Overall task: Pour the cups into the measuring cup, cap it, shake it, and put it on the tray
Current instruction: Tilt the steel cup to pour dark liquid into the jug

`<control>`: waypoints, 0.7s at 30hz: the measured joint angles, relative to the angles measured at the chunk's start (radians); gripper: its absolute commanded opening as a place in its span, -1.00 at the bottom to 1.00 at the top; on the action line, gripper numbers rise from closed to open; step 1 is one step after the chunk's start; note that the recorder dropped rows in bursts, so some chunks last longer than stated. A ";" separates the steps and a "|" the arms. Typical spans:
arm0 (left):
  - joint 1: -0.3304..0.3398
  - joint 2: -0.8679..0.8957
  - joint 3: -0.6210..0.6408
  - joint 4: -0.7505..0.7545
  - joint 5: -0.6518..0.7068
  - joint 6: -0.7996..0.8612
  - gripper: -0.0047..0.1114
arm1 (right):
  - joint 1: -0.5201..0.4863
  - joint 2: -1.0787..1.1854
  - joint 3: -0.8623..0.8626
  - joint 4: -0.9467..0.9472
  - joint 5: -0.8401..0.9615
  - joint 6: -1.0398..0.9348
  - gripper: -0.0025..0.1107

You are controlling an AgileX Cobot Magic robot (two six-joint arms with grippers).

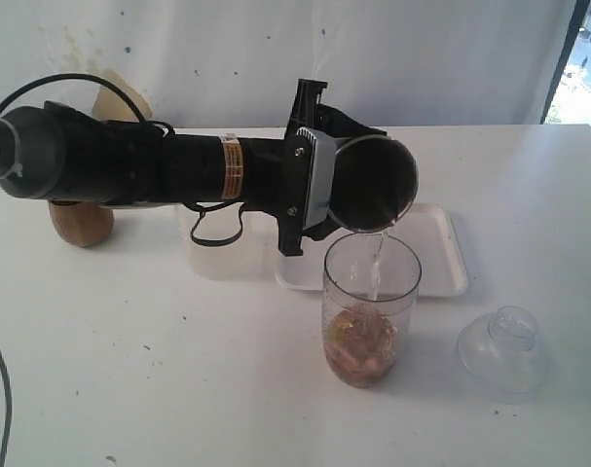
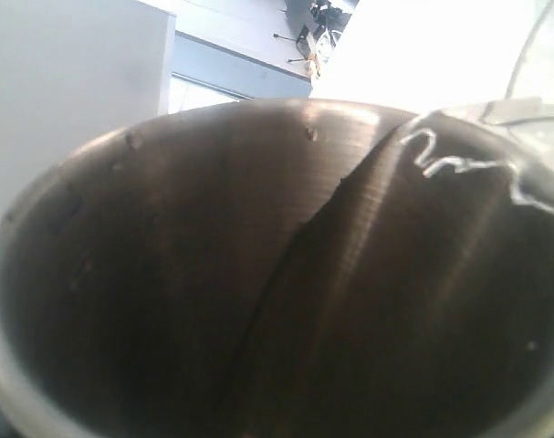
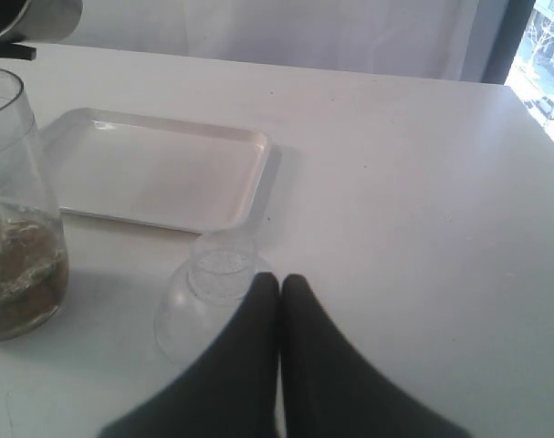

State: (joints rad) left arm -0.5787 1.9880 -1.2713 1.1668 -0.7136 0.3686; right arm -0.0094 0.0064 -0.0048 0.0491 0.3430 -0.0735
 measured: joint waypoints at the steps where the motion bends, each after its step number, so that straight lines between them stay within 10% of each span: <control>1: 0.000 0.000 0.000 0.000 0.000 0.002 -0.92 | 0.000 0.000 0.000 0.000 0.000 0.000 -0.96; 21: 0.000 0.000 0.000 0.026 0.031 0.043 -0.92 | 0.000 0.000 0.000 0.000 0.000 0.000 -0.96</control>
State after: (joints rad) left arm -0.5787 1.9880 -1.2713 1.1928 -0.6823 0.4119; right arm -0.0094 0.0064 -0.0048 0.0491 0.3430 -0.0735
